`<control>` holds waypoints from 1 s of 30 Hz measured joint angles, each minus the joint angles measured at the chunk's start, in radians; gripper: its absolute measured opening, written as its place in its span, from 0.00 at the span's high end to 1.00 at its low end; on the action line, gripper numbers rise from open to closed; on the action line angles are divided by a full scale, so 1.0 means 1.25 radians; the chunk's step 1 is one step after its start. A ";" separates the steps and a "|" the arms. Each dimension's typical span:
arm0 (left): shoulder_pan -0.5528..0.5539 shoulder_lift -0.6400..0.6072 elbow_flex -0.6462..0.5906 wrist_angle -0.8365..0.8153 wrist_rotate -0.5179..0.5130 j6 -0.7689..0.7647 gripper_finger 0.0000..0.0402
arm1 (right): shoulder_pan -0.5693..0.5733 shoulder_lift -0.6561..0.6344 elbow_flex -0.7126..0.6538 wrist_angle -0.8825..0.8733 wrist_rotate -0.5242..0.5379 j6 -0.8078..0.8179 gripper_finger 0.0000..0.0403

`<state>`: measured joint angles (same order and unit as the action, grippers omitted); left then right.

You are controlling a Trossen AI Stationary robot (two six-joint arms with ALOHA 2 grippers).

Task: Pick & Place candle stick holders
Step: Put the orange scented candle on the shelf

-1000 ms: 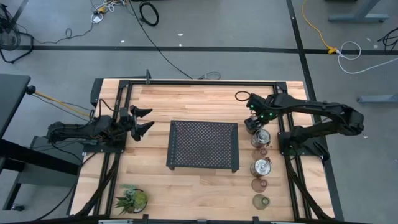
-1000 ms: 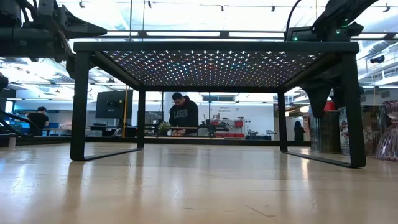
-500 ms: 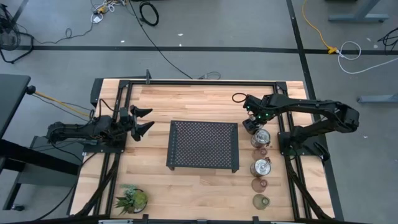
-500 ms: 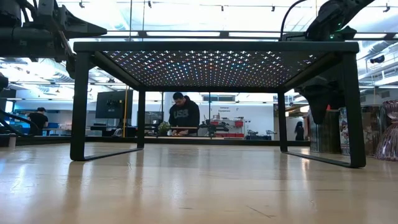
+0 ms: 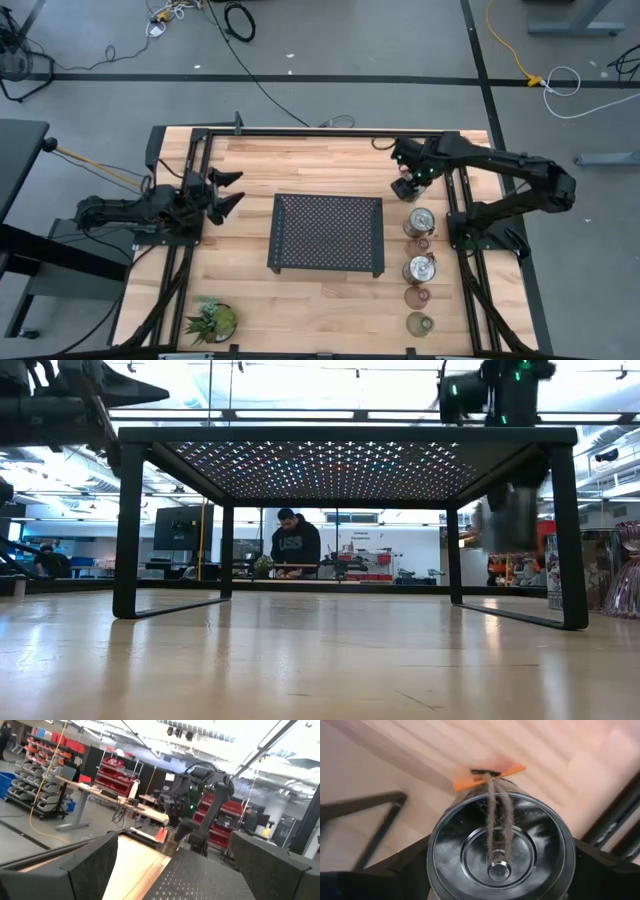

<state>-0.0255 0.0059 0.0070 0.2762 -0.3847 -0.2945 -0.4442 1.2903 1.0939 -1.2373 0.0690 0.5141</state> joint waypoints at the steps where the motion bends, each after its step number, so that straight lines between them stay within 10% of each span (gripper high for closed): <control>1: 0.000 0.000 0.000 0.004 0.000 0.001 0.04 | 0.000 0.000 0.037 -0.010 0.002 -0.009 0.17; 19: 0.000 0.000 0.000 0.013 0.000 0.002 0.04 | 0.241 0.179 0.673 -0.261 -0.048 -0.003 0.17; 30: 0.000 0.000 0.000 0.015 0.000 -0.001 0.04 | 0.344 0.316 0.699 -0.263 -0.047 -0.013 0.17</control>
<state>-0.0255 0.0060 0.0069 0.2951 -0.3847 -0.2963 -0.0140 1.6855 1.9682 -1.5655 0.0105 0.4979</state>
